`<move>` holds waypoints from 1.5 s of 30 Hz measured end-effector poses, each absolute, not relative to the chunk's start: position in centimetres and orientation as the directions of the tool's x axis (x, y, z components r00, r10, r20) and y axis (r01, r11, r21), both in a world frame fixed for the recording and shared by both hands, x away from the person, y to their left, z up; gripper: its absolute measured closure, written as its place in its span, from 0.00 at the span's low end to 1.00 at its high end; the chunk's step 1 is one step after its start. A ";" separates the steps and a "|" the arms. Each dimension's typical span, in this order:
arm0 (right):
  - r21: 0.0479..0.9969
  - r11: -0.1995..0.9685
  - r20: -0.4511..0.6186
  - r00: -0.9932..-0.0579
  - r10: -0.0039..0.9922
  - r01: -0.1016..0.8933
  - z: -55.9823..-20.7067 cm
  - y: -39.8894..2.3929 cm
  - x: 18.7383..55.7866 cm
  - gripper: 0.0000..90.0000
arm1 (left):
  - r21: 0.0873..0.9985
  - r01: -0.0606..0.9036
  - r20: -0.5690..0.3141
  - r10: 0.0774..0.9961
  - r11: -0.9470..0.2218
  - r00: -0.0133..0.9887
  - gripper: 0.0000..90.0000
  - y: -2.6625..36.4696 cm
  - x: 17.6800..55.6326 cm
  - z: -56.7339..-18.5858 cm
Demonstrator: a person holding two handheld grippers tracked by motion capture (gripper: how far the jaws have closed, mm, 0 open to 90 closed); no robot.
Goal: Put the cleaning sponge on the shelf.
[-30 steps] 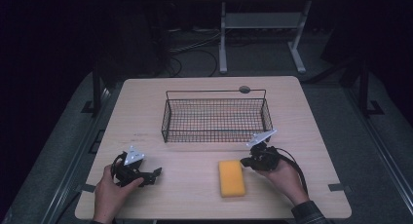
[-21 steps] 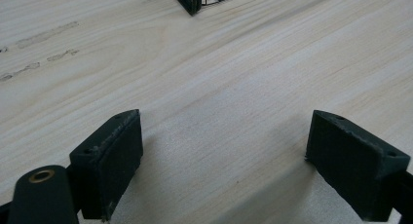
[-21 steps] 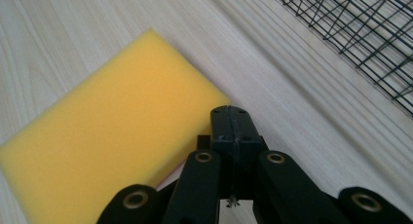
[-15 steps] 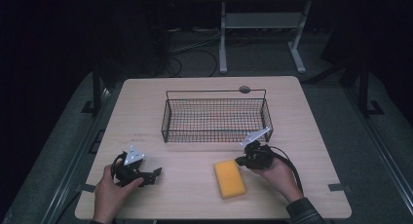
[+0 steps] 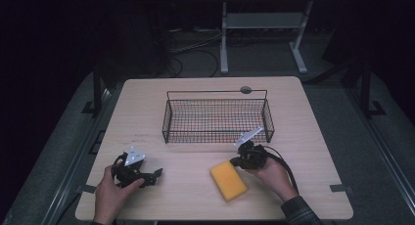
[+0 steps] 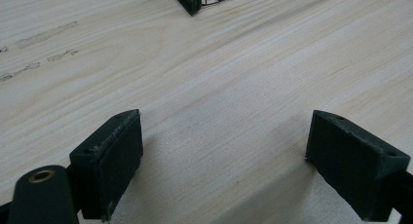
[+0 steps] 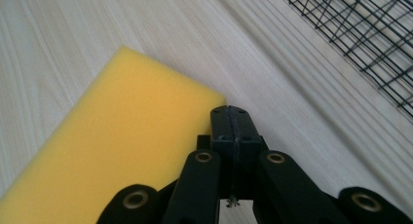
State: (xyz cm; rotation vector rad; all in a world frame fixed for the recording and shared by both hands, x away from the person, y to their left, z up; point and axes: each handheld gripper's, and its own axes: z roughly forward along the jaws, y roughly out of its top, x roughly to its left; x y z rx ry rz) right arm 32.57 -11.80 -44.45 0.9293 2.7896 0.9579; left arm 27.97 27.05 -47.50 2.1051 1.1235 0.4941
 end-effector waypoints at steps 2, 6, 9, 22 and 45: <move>0.573 0.629 0.143 -0.820 0.554 0.525 -44.5 -11.7 32.6 1.00 | 0.724 0.570 0.010 0.833 -0.387 0.553 0.14 27.1 28.0 -47.5; 0.572 0.635 0.142 -0.825 0.548 0.520 -44.5 -11.1 32.7 1.00 | 0.724 0.570 0.010 0.833 -0.387 0.553 0.14 27.1 28.0 -47.5; 0.572 0.639 0.143 -0.829 0.540 0.515 -44.4 -10.5 32.9 1.00 | 0.724 0.571 0.009 0.833 -0.387 0.553 0.14 27.1 28.0 -47.5; 0.570 0.665 0.138 -0.854 0.502 0.483 -44.4 -8.2 33.1 1.00 | 0.724 0.570 0.010 0.833 -0.387 0.553 0.14 27.1 28.0 -47.5; 0.561 0.649 0.129 -0.828 0.545 0.514 -42.6 -9.0 32.3 0.55 | 0.724 0.569 0.012 0.832 -0.389 0.554 0.14 27.1 28.0 -47.5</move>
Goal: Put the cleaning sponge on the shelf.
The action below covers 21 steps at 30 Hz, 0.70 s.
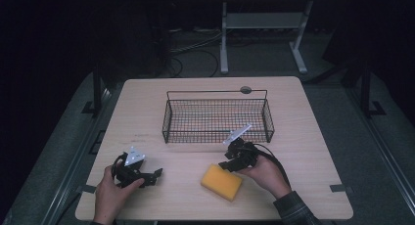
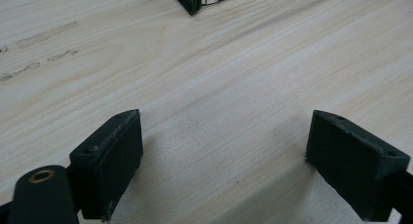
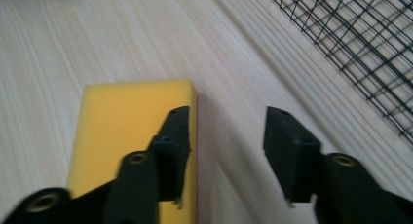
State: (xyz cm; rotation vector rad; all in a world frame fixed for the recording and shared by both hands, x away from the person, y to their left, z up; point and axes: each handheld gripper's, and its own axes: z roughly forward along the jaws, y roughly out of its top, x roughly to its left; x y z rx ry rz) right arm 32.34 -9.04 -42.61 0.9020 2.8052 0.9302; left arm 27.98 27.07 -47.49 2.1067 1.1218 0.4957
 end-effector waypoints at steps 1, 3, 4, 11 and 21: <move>0.558 0.649 0.131 -0.827 0.547 0.518 -42.5 -9.1 32.3 0.51 | 0.724 0.569 0.012 0.832 -0.389 0.554 0.14 27.1 28.0 -47.5; 0.552 0.646 0.133 -0.821 0.555 0.527 -42.3 -9.3 32.0 0.44 | 0.725 0.569 0.012 0.833 -0.389 0.554 0.14 27.1 28.0 -47.5; 0.546 0.648 0.134 -0.819 0.558 0.531 -42.2 -9.3 31.9 0.40 | 0.725 0.569 0.011 0.833 -0.388 0.554 0.14 27.1 28.0 -47.5; 0.527 0.667 0.105 -0.819 0.563 0.527 -41.7 -9.5 30.8 0.24 | 0.727 0.570 0.007 0.835 -0.383 0.551 0.14 27.0 28.0 -47.5; 0.472 0.687 0.089 -0.806 0.586 0.552 -41.8 -8.7 29.2 0.00 | 0.725 0.570 0.009 0.833 -0.387 0.553 0.14 27.1 28.0 -47.5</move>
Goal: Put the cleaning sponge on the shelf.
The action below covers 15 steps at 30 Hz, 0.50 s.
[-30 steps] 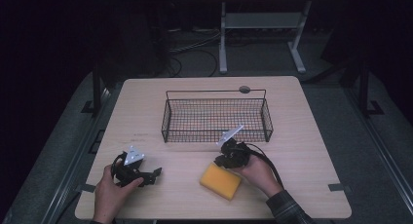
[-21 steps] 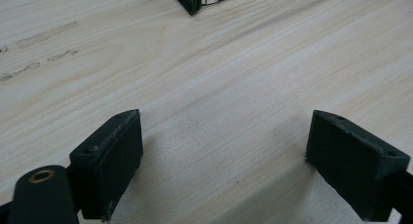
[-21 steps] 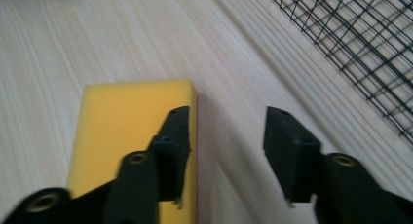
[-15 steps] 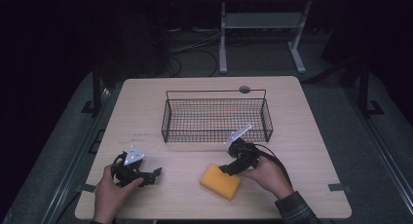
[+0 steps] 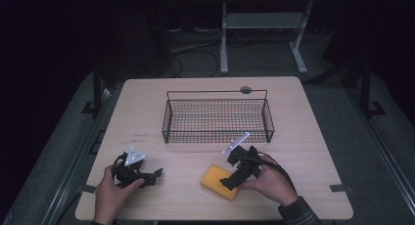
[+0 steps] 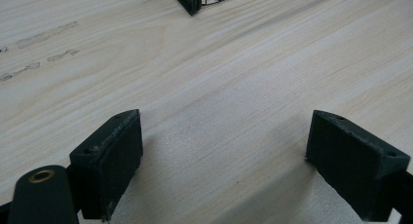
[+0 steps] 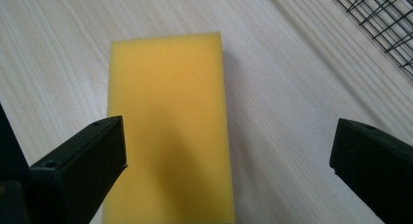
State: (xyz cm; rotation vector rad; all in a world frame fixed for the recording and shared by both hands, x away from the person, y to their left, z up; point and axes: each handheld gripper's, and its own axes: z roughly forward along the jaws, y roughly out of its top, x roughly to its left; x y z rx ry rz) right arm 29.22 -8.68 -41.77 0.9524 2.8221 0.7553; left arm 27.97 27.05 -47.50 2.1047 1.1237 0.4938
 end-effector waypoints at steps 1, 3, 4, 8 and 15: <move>0.470 0.695 0.088 -0.812 0.577 0.544 -41.8 -8.6 29.1 0.00 | 0.724 0.570 0.010 0.833 -0.387 0.553 0.14 27.1 28.0 -47.5; 0.469 0.699 0.090 -0.817 0.570 0.539 -41.8 -8.4 29.0 0.00 | 0.725 0.570 0.010 0.833 -0.387 0.553 0.14 27.1 28.0 -47.5; 0.466 0.708 0.088 -0.824 0.560 0.531 -41.9 -8.2 28.8 0.00 | 0.724 0.570 0.010 0.833 -0.387 0.553 0.14 27.1 28.0 -47.5; 0.456 0.723 0.090 -0.835 0.543 0.519 -42.3 -7.5 28.5 0.00 | 0.725 0.570 0.010 0.833 -0.387 0.553 0.14 27.0 28.0 -47.5; 0.441 0.744 0.093 -0.850 0.518 0.502 -43.0 -6.6 28.1 0.00 | 0.725 0.570 0.010 0.833 -0.387 0.553 0.14 27.1 28.0 -47.5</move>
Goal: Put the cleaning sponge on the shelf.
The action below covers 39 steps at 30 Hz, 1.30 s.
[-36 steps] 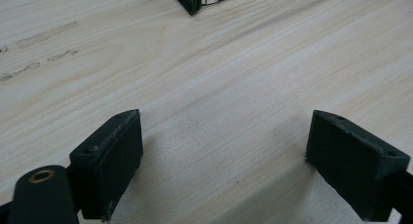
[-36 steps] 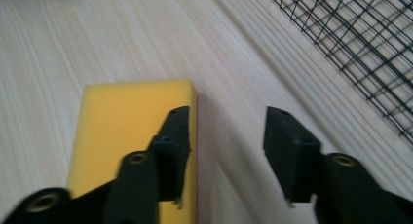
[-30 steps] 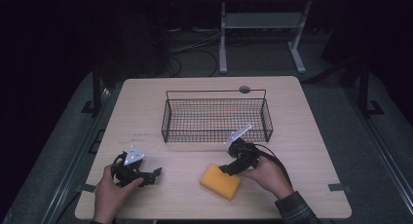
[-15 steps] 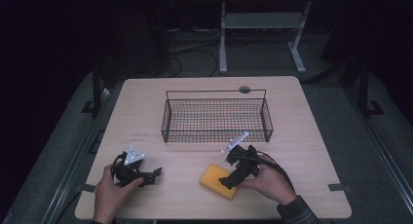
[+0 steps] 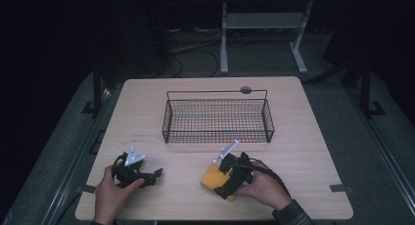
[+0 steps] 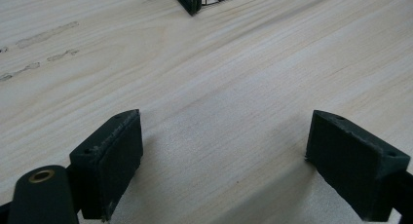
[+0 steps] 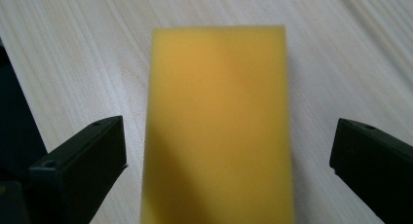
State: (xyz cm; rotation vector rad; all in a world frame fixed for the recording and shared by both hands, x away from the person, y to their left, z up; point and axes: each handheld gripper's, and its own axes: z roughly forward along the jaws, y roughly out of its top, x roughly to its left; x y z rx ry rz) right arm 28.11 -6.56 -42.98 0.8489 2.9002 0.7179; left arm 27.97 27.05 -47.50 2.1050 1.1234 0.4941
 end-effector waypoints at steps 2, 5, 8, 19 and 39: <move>0.432 0.753 0.092 -0.855 0.511 0.496 -43.4 -6.2 28.1 0.00 | 0.724 0.570 0.010 0.833 -0.387 0.553 0.14 27.1 28.0 -47.5; 0.425 0.757 0.094 -0.856 0.508 0.496 -43.7 -6.0 28.1 0.00 | 0.724 0.570 0.010 0.833 -0.387 0.553 0.14 27.1 28.0 -47.5; 0.417 0.769 0.089 -0.863 0.496 0.485 -44.3 -5.6 28.1 0.00 | 0.724 0.570 0.010 0.833 -0.387 0.553 0.14 27.1 28.0 -47.5; 0.409 0.786 0.072 -0.875 0.479 0.464 -45.0 -5.1 28.0 0.12 | 0.724 0.570 0.010 0.833 -0.387 0.553 0.14 27.1 28.0 -47.5; 0.408 0.784 0.073 -0.872 0.483 0.469 -44.8 -5.4 28.1 0.24 | 0.725 0.570 0.010 0.833 -0.387 0.553 0.14 27.1 28.0 -47.5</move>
